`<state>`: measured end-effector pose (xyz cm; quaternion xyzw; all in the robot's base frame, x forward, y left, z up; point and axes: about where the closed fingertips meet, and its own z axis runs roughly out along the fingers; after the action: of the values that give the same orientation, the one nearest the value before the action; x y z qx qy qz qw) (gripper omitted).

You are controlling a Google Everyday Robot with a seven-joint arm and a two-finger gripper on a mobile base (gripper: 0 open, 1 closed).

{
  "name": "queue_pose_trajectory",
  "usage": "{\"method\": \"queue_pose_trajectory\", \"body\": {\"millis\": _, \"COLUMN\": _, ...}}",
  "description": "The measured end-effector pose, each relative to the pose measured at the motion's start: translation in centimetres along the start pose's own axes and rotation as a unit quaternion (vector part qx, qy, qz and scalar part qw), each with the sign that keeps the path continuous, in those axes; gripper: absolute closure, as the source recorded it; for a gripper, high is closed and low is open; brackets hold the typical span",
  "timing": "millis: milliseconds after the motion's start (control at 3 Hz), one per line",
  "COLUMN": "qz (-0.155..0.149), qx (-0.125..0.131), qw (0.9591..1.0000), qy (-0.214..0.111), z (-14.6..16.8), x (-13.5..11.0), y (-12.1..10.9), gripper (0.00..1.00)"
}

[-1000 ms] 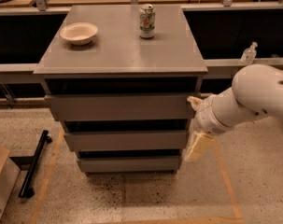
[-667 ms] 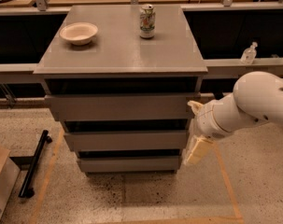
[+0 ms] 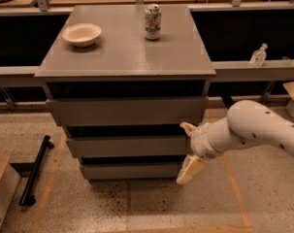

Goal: Open bottom drawer

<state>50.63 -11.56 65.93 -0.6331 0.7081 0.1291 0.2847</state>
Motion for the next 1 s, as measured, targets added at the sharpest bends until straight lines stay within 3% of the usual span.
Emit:
{"method": "queue_pose_trajectory", "body": {"millis": 667, "qz": -0.009, "qx": -0.042, "qw": 0.9984, "qy": 0.035, "z": 10.1, "x": 2.7, "y": 1.2, "gripper": 0.0}}
{"method": "queue_pose_trajectory", "body": {"millis": 1000, "qz": 0.029, "qx": -0.079, "qw": 0.9953, "qy": 0.048, "z": 14.7, "x": 4.5, "y": 1.2, "gripper": 0.0}}
